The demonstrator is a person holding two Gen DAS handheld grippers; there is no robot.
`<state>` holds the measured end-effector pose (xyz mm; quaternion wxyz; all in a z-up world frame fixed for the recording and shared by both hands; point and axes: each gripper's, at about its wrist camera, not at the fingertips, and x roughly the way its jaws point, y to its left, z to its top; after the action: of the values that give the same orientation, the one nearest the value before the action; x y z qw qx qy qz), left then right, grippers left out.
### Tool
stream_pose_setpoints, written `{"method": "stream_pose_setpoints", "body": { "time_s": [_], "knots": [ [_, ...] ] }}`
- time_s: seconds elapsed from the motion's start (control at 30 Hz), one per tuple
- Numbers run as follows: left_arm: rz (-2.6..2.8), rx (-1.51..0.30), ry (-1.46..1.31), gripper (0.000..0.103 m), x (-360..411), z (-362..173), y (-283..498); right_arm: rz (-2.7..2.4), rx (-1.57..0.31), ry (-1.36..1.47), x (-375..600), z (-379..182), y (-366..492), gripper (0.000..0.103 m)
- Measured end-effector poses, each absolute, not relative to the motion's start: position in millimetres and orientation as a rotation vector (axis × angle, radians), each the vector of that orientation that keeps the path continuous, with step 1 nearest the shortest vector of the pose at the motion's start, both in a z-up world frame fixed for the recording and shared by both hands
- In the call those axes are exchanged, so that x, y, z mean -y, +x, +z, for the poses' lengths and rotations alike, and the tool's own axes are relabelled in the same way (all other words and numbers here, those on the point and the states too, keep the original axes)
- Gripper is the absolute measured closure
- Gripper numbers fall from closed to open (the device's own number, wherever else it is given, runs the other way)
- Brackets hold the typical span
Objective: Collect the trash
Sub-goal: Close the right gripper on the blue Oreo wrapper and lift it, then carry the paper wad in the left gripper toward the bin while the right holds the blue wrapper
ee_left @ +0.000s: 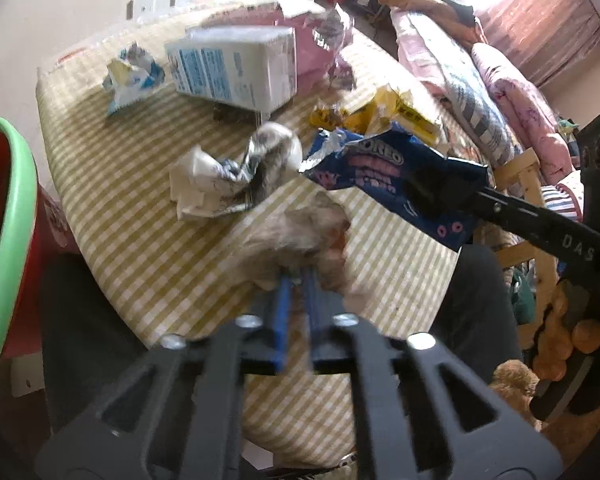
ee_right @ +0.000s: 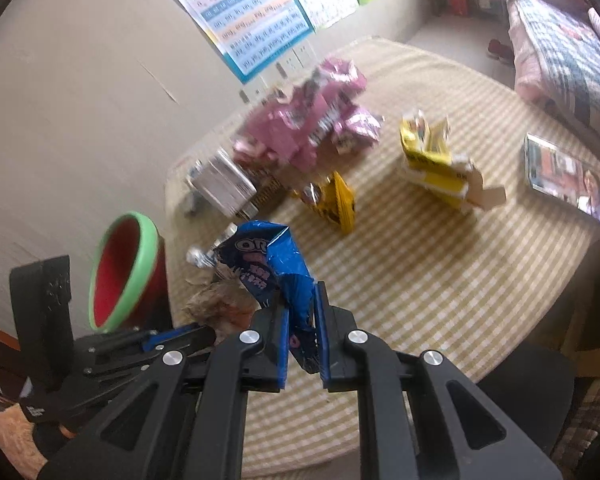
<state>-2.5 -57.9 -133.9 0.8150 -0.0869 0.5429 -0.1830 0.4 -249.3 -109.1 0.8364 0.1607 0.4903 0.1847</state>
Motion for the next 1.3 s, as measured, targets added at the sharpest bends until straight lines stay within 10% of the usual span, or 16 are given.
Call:
{"method": "stream_pose_setpoints", "body": {
  "time_s": [1.3],
  "knots": [
    [-0.381, -0.892, -0.236, 0.103, 26.5, -65.4, -8.2, 0.344, -0.821, 0.380, 239.4, -51.7, 9.7, 0.092]
  ]
}}
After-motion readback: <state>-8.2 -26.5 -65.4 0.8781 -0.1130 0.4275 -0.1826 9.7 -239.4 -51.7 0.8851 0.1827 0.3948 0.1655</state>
